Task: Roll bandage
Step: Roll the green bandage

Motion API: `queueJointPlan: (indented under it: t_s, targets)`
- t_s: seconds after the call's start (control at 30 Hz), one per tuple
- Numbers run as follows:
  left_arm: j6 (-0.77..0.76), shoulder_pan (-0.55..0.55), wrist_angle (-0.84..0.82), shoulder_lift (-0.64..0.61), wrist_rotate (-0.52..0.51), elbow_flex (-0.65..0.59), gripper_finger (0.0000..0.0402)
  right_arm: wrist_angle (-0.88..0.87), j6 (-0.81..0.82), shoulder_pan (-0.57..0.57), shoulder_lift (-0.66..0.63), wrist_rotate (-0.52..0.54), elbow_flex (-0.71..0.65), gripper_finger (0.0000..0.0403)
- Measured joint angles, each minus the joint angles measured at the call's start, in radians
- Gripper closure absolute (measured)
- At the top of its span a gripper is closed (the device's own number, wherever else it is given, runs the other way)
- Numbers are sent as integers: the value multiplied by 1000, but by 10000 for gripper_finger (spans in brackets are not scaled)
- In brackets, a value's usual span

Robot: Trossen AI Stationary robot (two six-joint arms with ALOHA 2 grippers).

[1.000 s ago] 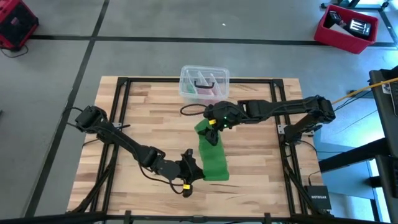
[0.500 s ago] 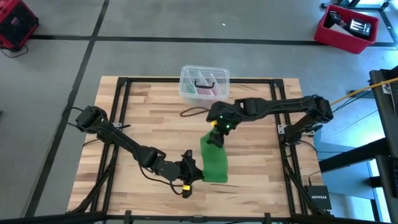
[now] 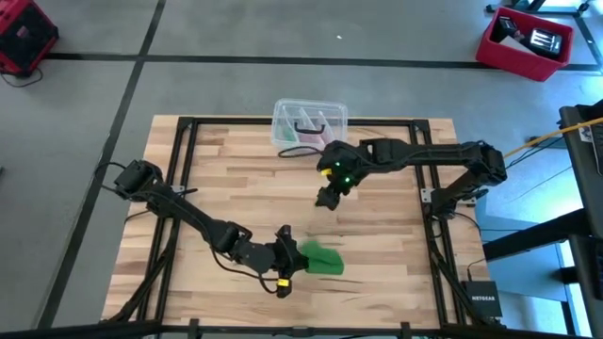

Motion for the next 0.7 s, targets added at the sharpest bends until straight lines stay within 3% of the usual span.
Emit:
queueJointPlan:
  t_s: [0.13,0.37,0.5,0.7]
  targets:
    - [0,1,-8,0,-1,0,384,-61,-5,-16,-9,-79,0,143]
    - [144,-3,-6,-26,-1,0,384,-112,-74,26,-139,-34,-1,143]
    - [259,-5,-2,-90,-1,15,384,-110,-112,132,-245,124,-1,143]
    - [514,-6,-8,-203,-41,64,384,-102,-164,375,-341,498,-1,143]
